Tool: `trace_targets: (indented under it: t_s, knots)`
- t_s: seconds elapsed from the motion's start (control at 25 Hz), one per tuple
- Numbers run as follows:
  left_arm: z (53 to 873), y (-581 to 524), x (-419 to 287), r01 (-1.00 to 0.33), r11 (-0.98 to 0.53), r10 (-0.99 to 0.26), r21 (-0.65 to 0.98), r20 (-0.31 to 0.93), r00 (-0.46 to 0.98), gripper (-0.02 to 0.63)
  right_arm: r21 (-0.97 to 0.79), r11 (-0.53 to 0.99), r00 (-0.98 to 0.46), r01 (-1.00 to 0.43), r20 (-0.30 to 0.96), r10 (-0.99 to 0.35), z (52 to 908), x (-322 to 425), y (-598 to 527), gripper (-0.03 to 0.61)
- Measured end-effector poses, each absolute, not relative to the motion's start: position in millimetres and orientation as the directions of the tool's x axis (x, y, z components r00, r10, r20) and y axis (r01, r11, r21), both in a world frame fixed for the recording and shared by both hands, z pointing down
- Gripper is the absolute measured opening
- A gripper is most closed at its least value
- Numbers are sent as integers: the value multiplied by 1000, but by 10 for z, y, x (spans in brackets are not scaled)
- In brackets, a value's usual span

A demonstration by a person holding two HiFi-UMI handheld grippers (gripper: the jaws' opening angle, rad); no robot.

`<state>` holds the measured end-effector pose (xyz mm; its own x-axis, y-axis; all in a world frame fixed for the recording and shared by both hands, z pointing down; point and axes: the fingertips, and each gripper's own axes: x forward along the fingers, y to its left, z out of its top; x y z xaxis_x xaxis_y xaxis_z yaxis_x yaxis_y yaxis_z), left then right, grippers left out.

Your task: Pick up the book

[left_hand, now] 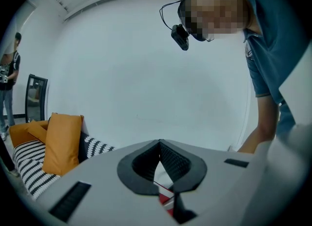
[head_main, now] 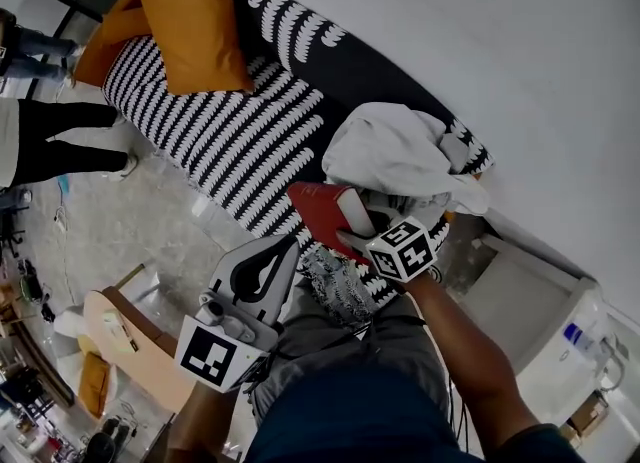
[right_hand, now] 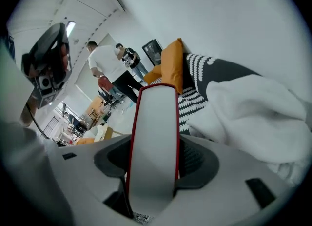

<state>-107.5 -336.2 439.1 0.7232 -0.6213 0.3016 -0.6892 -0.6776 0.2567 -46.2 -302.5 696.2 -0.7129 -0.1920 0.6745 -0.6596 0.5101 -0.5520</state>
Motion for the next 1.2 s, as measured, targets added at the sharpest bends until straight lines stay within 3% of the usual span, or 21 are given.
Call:
trace_targets:
  t_s: [0.36, 1.2]
  knots:
    - [4121, -3338, -935, -667, -708, -636, 232, 199, 745, 5, -542, 544, -750, -641, 594, -291, 6285, -471, -3057, 261]
    - [4252, -3068, -941, -670, -707, -621, 226, 255, 741, 5, -550, 540, -763, -636, 552, -336, 5965, -420, -2725, 259]
